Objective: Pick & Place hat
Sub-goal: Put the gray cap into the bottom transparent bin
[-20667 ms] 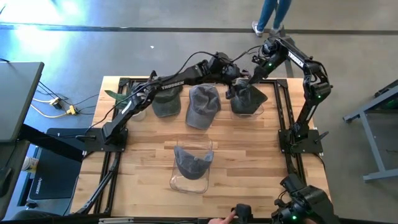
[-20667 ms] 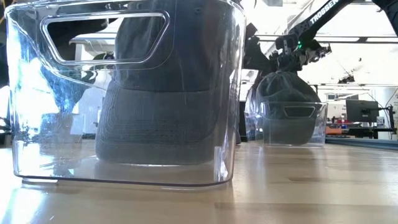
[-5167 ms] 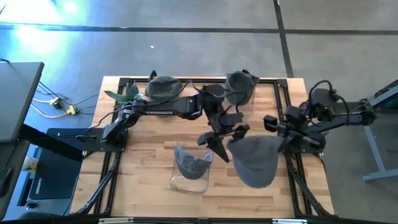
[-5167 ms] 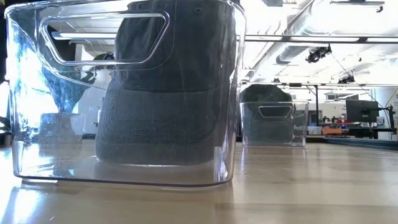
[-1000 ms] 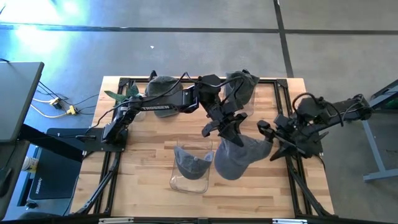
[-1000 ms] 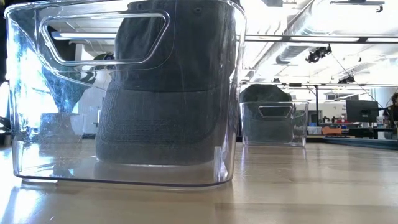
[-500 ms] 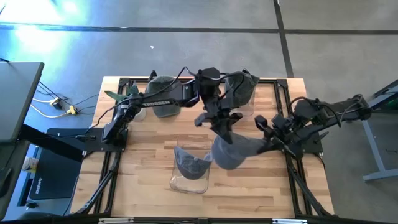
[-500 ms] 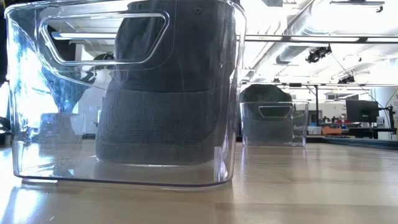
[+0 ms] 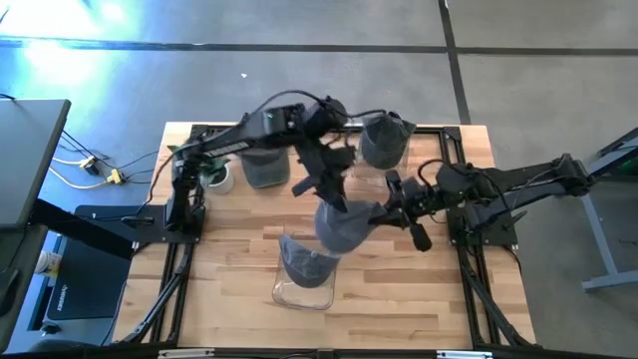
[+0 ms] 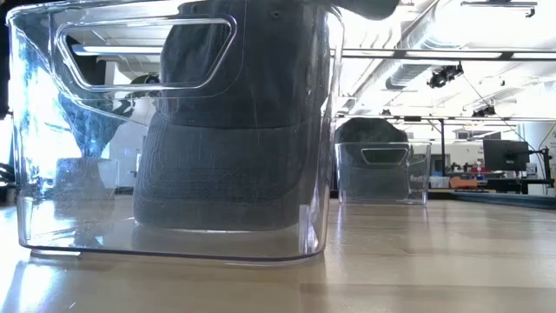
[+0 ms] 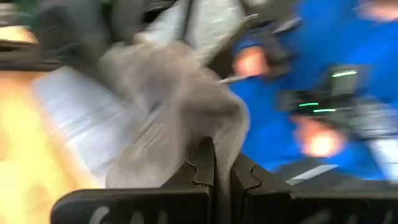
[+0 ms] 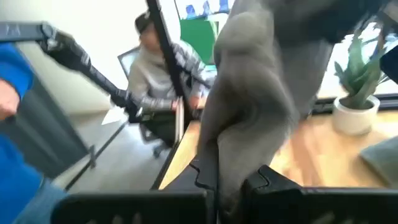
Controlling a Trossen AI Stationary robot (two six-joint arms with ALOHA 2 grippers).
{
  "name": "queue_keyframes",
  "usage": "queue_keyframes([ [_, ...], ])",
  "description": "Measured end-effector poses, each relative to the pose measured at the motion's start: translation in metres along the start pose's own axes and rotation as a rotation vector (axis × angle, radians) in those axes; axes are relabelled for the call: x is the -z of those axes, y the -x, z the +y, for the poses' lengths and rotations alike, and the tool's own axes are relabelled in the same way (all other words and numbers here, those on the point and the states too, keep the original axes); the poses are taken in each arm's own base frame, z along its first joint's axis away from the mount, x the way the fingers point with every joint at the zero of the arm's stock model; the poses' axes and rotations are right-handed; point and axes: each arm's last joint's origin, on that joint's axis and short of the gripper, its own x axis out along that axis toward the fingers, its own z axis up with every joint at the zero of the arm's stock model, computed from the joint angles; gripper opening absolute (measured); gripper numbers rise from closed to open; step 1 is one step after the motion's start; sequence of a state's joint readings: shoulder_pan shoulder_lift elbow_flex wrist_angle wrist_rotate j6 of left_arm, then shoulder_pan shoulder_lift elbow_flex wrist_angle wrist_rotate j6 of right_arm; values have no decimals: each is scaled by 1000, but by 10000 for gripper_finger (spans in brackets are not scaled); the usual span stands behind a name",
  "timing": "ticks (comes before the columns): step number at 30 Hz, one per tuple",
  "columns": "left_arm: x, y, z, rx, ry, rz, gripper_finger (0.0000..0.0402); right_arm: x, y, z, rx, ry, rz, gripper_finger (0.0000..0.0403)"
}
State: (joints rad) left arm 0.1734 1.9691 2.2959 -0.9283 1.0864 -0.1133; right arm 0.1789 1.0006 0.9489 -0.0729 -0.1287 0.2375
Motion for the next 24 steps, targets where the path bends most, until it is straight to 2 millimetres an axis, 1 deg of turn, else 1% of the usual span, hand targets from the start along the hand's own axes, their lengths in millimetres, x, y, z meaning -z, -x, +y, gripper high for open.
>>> queue_keyframes([
  [2,3,5,-2,-121,-58,13,0,-5,-1,-3,18,-4,-25,10],
  [5,11,14,-13,-257,-99,65,0,-17,-8,-10,44,13,-39,5],
  [7,11,15,-22,-312,-166,82,0,-21,-17,-16,59,26,-22,6],
  [9,18,18,-27,-373,-150,142,0,-21,-28,-25,65,17,15,9],
  [11,28,17,-28,-433,-116,232,0,-18,-42,-33,83,14,48,8],
  [14,36,16,-29,-534,-124,326,0,-12,-59,-40,101,44,94,4],
  [16,41,13,-26,-546,-125,360,0,-11,-67,-43,109,47,103,4],
  [20,52,5,-11,-538,-74,417,0,-1,-78,-51,127,1,147,13],
  [24,65,5,-8,-513,-72,439,0,4,-84,-54,134,-31,168,8],
])
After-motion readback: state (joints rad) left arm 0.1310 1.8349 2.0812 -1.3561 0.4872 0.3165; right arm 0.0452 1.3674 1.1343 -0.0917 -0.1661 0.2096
